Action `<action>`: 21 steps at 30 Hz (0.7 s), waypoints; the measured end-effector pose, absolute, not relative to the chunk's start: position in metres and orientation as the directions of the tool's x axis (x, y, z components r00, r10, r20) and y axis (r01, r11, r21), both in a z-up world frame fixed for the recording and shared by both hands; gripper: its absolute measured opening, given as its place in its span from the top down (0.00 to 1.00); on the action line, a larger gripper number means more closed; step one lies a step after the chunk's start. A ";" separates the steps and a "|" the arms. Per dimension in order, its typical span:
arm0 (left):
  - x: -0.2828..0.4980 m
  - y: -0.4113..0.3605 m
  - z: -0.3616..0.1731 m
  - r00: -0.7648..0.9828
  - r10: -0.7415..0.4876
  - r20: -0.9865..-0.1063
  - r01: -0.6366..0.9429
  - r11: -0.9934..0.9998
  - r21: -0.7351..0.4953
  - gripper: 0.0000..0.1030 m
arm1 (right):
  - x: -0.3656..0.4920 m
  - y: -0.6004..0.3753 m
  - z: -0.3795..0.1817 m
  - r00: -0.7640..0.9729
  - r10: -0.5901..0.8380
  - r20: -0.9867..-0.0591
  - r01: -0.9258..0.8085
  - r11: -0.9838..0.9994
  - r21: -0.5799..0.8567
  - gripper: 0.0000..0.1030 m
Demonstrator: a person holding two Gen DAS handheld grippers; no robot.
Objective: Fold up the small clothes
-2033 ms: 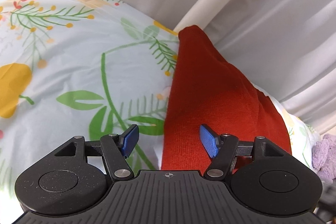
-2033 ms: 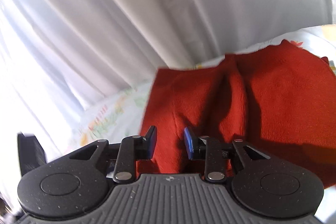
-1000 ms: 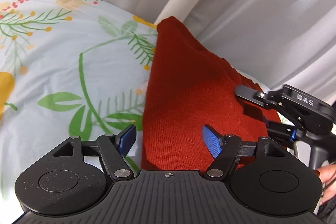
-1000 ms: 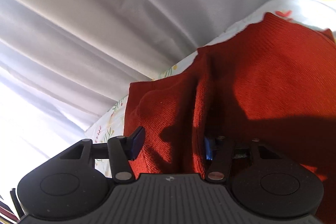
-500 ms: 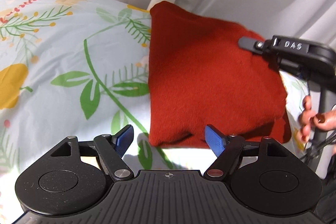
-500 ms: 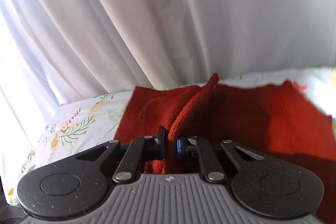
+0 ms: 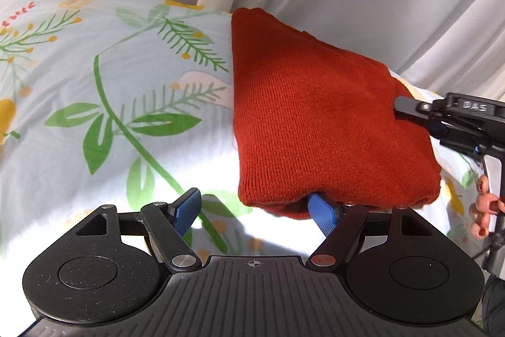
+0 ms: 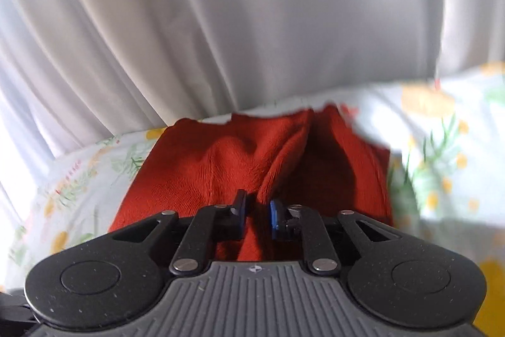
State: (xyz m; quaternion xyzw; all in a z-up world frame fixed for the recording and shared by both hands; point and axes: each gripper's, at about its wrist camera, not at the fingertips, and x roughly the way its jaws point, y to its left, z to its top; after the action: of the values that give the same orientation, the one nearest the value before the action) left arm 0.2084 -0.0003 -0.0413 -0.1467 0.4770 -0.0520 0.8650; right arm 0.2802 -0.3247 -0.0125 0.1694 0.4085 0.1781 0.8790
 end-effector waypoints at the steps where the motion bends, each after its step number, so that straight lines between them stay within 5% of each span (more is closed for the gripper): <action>1: 0.209 -0.001 -0.043 0.538 -0.231 -0.811 -0.052 0.951 -0.305 0.22 | 0.278 -0.335 -0.017 0.596 0.497 -0.631 -0.155 0.842 0.517 0.77; 4: 0.211 -0.005 -0.044 0.540 -0.220 -0.812 -0.051 0.955 -0.293 0.22 | 0.279 -0.353 -0.032 0.581 0.585 -0.565 -0.089 0.736 0.671 0.60; 11: 0.214 -0.021 -0.045 0.548 -0.188 -0.815 -0.027 0.970 -0.242 0.22 | 0.310 -0.331 -0.049 0.558 0.632 -0.538 -0.057 0.676 0.735 0.60; 14: 0.215 -0.024 -0.046 0.550 -0.172 -0.817 -0.025 0.975 -0.221 0.22 | 0.311 -0.307 -0.037 0.575 0.564 -0.592 -0.139 0.781 0.609 0.85; 18: 0.216 -0.021 -0.046 0.550 -0.149 -0.821 -0.046 0.977 -0.208 0.22 | 0.298 -0.265 -0.011 0.662 0.362 -0.656 -0.288 0.931 0.223 0.90; 21: 0.215 -0.016 -0.045 0.549 -0.146 -0.823 -0.070 0.973 -0.219 0.22 | 0.279 -0.250 0.015 0.751 0.294 -0.591 -0.346 0.938 0.027 0.91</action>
State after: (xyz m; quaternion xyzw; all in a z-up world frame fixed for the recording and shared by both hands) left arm 0.2147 -0.0159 -0.0451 -0.1138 0.4746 -0.0218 0.8725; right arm 0.2789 -0.2503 0.0149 -0.0421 0.3083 0.1712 0.9348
